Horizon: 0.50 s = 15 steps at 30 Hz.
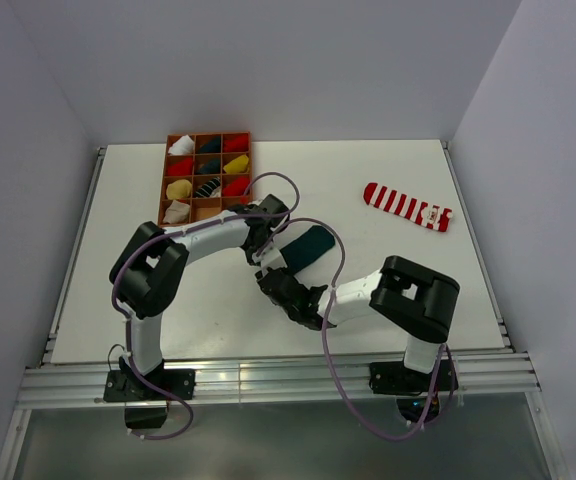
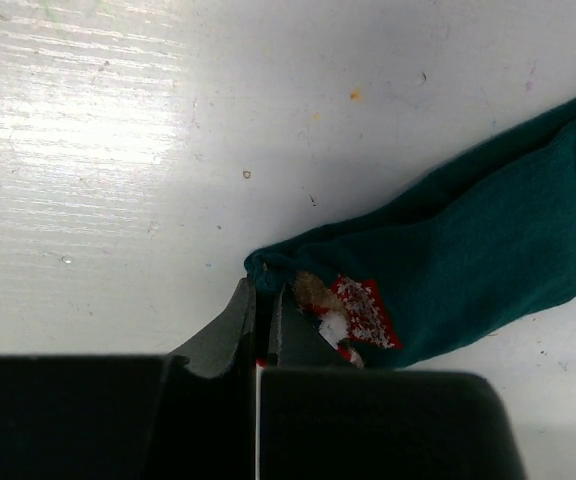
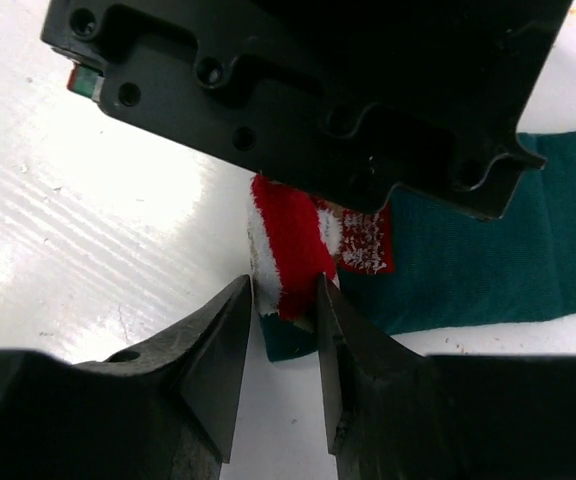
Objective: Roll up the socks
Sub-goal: Roll the sock at the center of the board.
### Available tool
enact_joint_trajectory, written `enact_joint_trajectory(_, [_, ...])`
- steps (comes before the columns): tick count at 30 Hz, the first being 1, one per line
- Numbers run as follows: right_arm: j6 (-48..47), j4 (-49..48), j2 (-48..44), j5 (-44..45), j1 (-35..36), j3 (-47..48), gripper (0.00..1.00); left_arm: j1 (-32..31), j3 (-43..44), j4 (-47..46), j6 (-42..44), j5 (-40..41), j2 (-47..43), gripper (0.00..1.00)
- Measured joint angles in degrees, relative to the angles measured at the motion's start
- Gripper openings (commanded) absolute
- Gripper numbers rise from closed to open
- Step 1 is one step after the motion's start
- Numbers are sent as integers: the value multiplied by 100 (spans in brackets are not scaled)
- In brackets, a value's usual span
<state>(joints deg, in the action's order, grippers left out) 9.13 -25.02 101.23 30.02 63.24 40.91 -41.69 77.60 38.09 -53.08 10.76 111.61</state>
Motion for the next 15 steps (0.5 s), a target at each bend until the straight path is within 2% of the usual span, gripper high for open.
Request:
enact_joint_trajectory(3, [15, 28, 81, 146, 17, 57, 28, 13, 7, 4, 20, -24, 2, 1])
enact_joint_trajectory(7, [111, 127, 195, 315, 48, 197, 0, 52, 11, 4, 48, -39, 4, 1])
enact_joint_trajectory(10, [146, 170, 205, 275, 33, 232, 0, 76, 4, -13, 37, -33, -4, 4])
enact_joint_trajectory(13, [146, 175, 155, 24, -52, 219, 0, 125, -111, -127, -17, -48, -90, 16])
enact_joint_trajectory(15, [199, 175, 74, -376, -210, 201, 0, 195, -234, -195, -74, -61, -188, 28])
